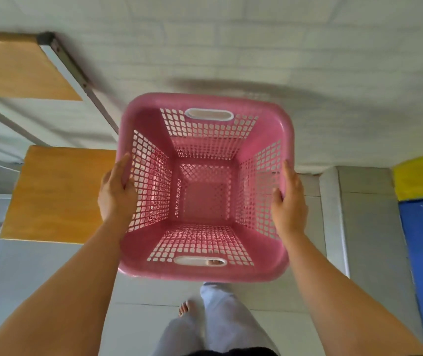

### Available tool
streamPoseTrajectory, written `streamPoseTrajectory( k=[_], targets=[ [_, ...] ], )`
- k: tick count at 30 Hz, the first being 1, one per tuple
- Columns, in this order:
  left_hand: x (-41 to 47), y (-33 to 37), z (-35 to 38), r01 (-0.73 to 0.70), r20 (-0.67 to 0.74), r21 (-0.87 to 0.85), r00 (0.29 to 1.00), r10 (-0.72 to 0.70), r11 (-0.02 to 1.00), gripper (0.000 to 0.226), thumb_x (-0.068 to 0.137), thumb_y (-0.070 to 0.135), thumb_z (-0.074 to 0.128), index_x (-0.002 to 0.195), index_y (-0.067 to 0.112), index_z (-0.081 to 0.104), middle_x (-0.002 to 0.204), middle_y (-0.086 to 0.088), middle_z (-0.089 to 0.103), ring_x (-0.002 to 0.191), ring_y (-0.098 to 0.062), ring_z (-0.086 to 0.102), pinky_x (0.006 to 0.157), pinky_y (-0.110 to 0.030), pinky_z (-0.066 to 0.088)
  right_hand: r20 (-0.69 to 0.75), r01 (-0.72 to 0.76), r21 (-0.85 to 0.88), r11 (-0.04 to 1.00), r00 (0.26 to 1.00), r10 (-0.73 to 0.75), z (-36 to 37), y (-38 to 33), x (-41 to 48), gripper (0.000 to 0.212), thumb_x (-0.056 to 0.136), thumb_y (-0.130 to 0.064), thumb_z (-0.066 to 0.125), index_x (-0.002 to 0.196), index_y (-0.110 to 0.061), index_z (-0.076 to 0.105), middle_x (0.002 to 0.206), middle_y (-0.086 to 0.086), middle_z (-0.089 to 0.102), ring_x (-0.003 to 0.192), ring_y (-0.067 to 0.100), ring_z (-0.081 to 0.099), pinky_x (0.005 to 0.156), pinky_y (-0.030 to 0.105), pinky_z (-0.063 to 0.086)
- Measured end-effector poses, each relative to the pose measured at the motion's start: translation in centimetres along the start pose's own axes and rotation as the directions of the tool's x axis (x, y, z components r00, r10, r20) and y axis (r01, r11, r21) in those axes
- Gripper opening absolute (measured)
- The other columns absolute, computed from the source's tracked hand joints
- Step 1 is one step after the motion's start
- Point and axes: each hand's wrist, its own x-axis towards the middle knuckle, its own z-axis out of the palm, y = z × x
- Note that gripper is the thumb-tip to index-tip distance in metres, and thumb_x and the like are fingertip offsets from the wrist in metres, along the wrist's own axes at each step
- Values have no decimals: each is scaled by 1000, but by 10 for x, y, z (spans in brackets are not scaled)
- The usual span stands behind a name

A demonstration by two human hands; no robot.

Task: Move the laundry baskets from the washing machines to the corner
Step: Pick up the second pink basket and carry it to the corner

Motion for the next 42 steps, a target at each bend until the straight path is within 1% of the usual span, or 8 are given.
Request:
streamPoseTrajectory(
  k=[5, 10, 18, 23, 25, 29, 33, 42],
  targets=[
    [34, -15, 33, 66, 102, 65, 992, -73, 996, 62, 87, 16, 48, 130, 60, 40, 117, -1, 59, 87, -20, 56, 70, -30, 43, 58, -47, -24, 999, 997, 48, 38, 16, 21, 73, 94, -8, 52, 150, -43, 22, 151, 0, 40, 112, 26, 63, 74, 41, 58],
    [60, -39, 61, 112, 160, 127, 978, -131, 986, 67, 84, 9, 46, 130, 58, 41, 118, -1, 62, 86, -19, 54, 67, -30, 41, 115, -72, -45, 996, 990, 77, 77, 32, 30, 71, 94, -10, 54, 150, -41, 24, 149, 3, 42, 103, 23, 65, 68, 26, 49],
    [77, -78, 101, 112, 202, 182, 968, -149, 977, 69, 88, 10, 41, 134, 61, 35, 124, -1, 59, 82, -21, 57, 55, -25, 40, 213, -64, -137, 988, 973, 93, 122, 58, 42, 77, 96, -12, 50, 150, -49, 9, 157, 9, 29, 59, 16, 62, 46, 33, 56],
    [78, -95, 126, 140, 318, 248, 923, -217, 959, 57, 98, 12, 38, 144, 44, 32, 119, -5, 62, 67, -19, 61, 43, -25, 45, 455, -58, -343, 937, 863, 220, 135, 75, 36, 70, 101, -22, 39, 154, -38, -5, 162, 15, 9, 84, 30, 69, 61, 44, 60],
    [68, -98, 135, 92, 506, 281, 832, -229, 955, 64, 95, 6, 41, 150, 35, 24, 139, -8, 51, 97, -30, 63, 68, -42, 59, 552, -1, -445, 896, 787, 275, 137, 79, 28, 66, 103, -30, 34, 155, -28, -5, 162, 18, 8, 103, 35, 65, 74, 46, 59],
    [38, -101, 136, -57, 594, 492, 751, -288, 869, 71, 96, 18, 44, 154, 30, 6, 163, -4, 5, 146, -32, 20, 114, -53, 28, 541, 82, -549, 832, 793, 279, 130, 73, 11, 62, 102, -38, 31, 156, -19, 6, 159, 20, 18, 134, 34, 44, 96, 51, 50],
    [18, -95, 124, -158, 595, 530, 769, -233, 833, 66, 99, 36, 38, 154, 24, 4, 163, -5, 5, 150, -26, 8, 118, -50, 13, 535, 116, -571, 812, 803, 262, 117, 59, -1, 61, 102, -40, 30, 156, -19, 10, 160, 16, 21, 142, 31, 33, 109, 52, 37],
    [-7, -57, 66, -266, 574, 476, 816, -67, 838, 61, 99, 42, 35, 152, 17, 17, 161, -6, 17, 148, -28, 14, 119, -49, 14, 461, 107, -528, 843, 870, 178, 67, 8, -47, 60, 102, -40, 30, 155, -16, 15, 160, 13, 24, 145, 28, 27, 113, 49, 31]
  ],
)
